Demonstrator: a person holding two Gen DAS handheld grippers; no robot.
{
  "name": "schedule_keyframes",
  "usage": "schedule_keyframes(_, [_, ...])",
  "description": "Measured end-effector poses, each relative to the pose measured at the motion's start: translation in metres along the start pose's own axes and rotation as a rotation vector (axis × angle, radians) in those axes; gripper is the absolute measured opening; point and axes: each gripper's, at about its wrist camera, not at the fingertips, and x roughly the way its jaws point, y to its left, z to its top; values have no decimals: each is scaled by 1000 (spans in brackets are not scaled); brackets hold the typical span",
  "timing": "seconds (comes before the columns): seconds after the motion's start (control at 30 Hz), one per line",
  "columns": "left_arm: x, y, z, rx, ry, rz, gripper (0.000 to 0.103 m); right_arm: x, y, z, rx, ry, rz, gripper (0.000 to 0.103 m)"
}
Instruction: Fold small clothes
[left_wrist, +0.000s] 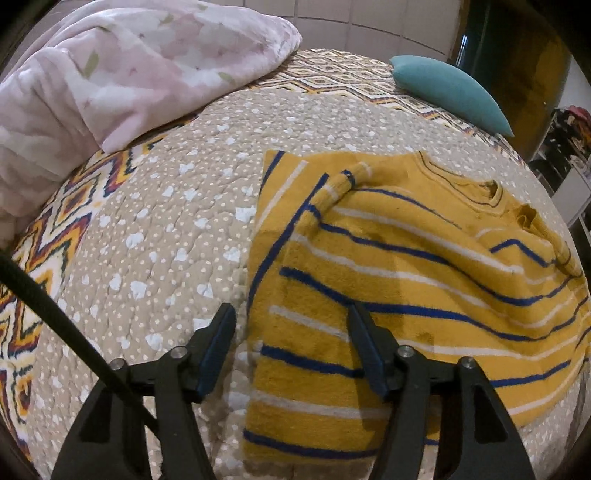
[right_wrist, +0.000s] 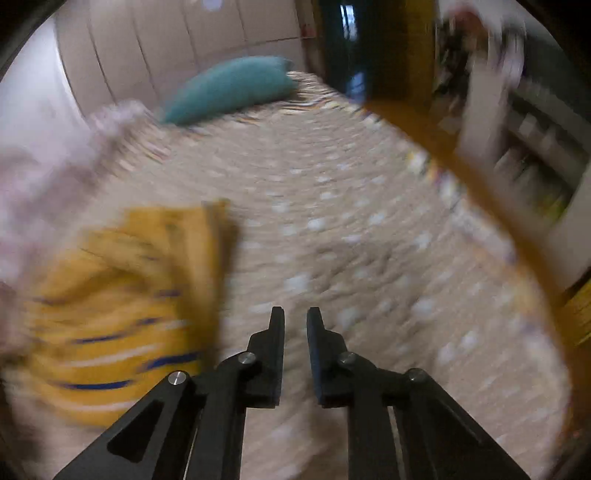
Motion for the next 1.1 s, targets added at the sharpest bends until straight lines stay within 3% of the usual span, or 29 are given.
schedule_keyframes(0.03, [0,0,-1,-6,-7,3,73,-9,3,-6,-16,-5,46,29])
schedule_keyframes(0.07, [2,4,-3,-23,-22,4,79,-16,10,-13,-46,-9,80,49])
schedule_keyframes(0.13, [4,7,-6,-51,-44,4,87,-18,23,-29,-97,3,130,68])
schedule_keyframes(0.2, [6,11,-10,-76,-68,5,91,-7,39,-47,-138,43,162,69])
schedule_keyframes(0.23, [6,13,-12,-82,-80,2,92,6,48,-55,-168,69,165,69])
schedule_keyframes(0.27, [6,13,-13,-83,-86,2,92,17,52,-59,-187,98,162,57])
schedule_keyframes(0.3, [6,13,-13,-85,-89,2,93,30,54,-62,-193,140,168,36])
schedule_keyframes(0.33, [7,13,-13,-87,-91,0,94,30,54,-63,-182,145,179,21])
schedule_keyframes(0.4, [9,15,-14,-97,-89,-13,96,19,46,-55,-136,110,216,19])
schedule_keyframes(0.43, [10,17,-14,-103,-88,-22,96,11,41,-49,-128,85,192,18])
schedule_keyframes(0.5, [10,17,-14,-105,-90,-22,97,5,31,-42,-138,58,50,10])
schedule_keyframes(0.53, [10,16,-14,-103,-92,-21,97,4,23,-39,-151,54,-81,10])
schedule_keyframes(0.6, [11,16,-15,-104,-94,-22,98,-3,10,-33,-120,39,-155,14])
schedule_keyframes(0.67, [11,18,-15,-109,-95,-29,98,-21,13,-27,-98,-15,-70,15])
schedule_keyframes(0.77, [13,19,-15,-113,-95,-36,99,-28,57,-19,-194,-65,29,15])
schedule_keyframes(0.87, [13,20,-16,-118,-100,-45,100,1,105,-8,-267,-1,135,16])
schedule_keyframes(1.0, [14,21,-17,-125,-104,-57,100,64,150,8,-332,98,123,16])
schedule_keyframes(1.1, [14,22,-18,-129,-107,-66,101,106,146,39,-317,91,-25,16])
